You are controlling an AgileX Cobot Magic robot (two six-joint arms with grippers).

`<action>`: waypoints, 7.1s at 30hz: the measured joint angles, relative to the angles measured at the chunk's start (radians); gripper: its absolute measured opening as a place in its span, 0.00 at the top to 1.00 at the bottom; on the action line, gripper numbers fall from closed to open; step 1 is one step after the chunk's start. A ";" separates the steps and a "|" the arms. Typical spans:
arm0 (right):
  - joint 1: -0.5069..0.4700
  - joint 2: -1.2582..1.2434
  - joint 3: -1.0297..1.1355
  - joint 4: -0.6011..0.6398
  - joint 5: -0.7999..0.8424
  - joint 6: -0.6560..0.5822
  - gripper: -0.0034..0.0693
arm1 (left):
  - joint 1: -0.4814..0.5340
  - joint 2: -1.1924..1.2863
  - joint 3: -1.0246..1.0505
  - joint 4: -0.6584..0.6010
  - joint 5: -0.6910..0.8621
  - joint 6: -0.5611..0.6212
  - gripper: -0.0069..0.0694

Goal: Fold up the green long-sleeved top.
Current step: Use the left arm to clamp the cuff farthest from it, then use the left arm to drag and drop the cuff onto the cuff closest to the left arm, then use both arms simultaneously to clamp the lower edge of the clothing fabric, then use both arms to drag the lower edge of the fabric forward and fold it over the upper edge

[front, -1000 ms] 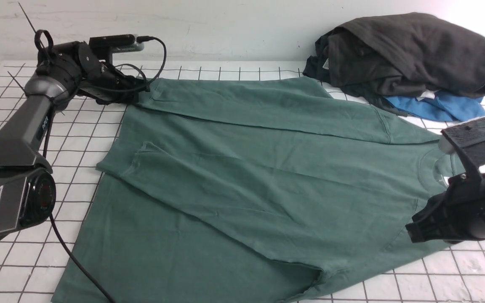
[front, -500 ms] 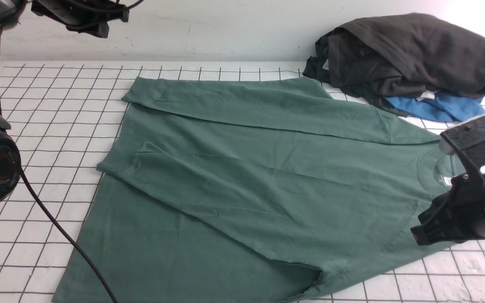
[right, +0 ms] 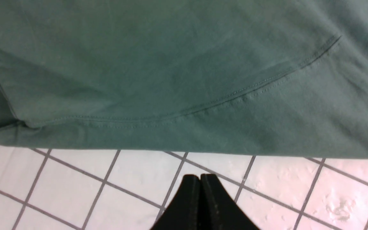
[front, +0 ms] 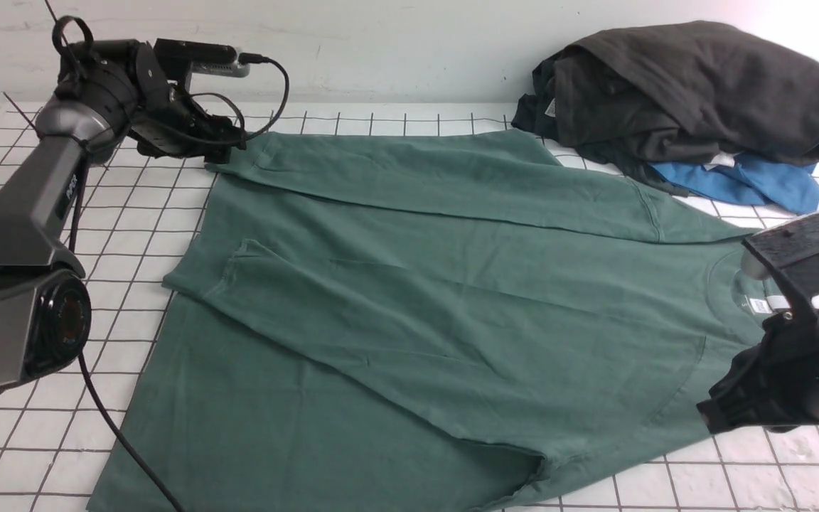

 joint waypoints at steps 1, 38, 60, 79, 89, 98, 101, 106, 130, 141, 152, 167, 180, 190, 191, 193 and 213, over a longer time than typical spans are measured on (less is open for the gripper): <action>0.000 0.000 0.000 0.004 0.000 0.000 0.97 | 0.000 0.003 0.000 0.000 -0.010 0.000 0.33; 0.000 0.000 0.000 0.013 -0.098 -0.060 0.97 | -0.045 -0.286 0.216 0.022 0.286 -0.064 0.69; 0.000 0.000 0.000 0.039 -0.053 -0.060 0.97 | -0.018 -0.033 0.216 -0.017 -0.255 -0.126 0.57; 0.000 0.000 0.000 -0.074 -0.096 -0.060 0.97 | -0.087 -0.305 0.050 -0.003 0.394 -0.053 0.89; 0.000 0.000 0.000 -0.086 -0.134 -0.060 0.97 | -0.190 -0.442 0.329 0.024 0.428 -0.076 0.89; 0.000 0.000 0.000 -0.057 -0.134 -0.059 0.97 | -0.205 -0.790 0.441 0.113 0.425 -0.128 0.89; 0.000 0.000 0.000 -0.033 -0.134 -0.059 0.97 | -0.182 -0.822 0.645 0.137 0.421 -0.144 0.89; 0.000 0.000 0.000 -0.025 -0.137 -0.059 0.97 | -0.184 -0.779 1.065 0.147 0.273 -0.164 0.88; 0.000 0.000 0.000 0.104 -0.047 -0.154 0.97 | -0.235 -1.103 1.439 0.069 0.349 0.119 0.18; 0.000 0.000 0.000 0.397 0.017 -0.472 0.97 | -0.295 -1.085 1.886 0.177 -0.019 0.696 0.29; 0.000 0.000 0.000 0.423 0.030 -0.566 0.97 | -0.306 -1.120 1.903 0.218 -0.141 0.565 0.88; -0.002 -0.014 -0.003 0.152 -0.017 -0.791 0.87 | -0.306 -1.350 1.878 0.227 -0.148 0.286 0.92; -0.080 0.323 -0.009 -0.480 -0.151 -0.647 0.35 | -0.306 -1.431 1.860 0.245 -0.119 0.234 0.92; -0.080 0.378 -0.014 -0.564 -0.236 -0.485 0.86 | -0.306 -1.438 1.852 0.245 -0.115 0.172 0.92; -0.080 0.351 -0.014 -0.573 -0.258 -0.398 0.92 | -0.306 -1.444 1.837 0.249 -0.115 0.123 0.92; -0.080 0.318 -0.017 -0.603 -0.286 -0.287 0.95 | -0.301 -1.445 1.805 0.252 -0.115 0.062 0.92; -0.140 0.810 -0.839 -0.496 -0.248 0.076 0.89 | -0.123 -0.433 0.481 0.291 -0.086 -0.124 0.85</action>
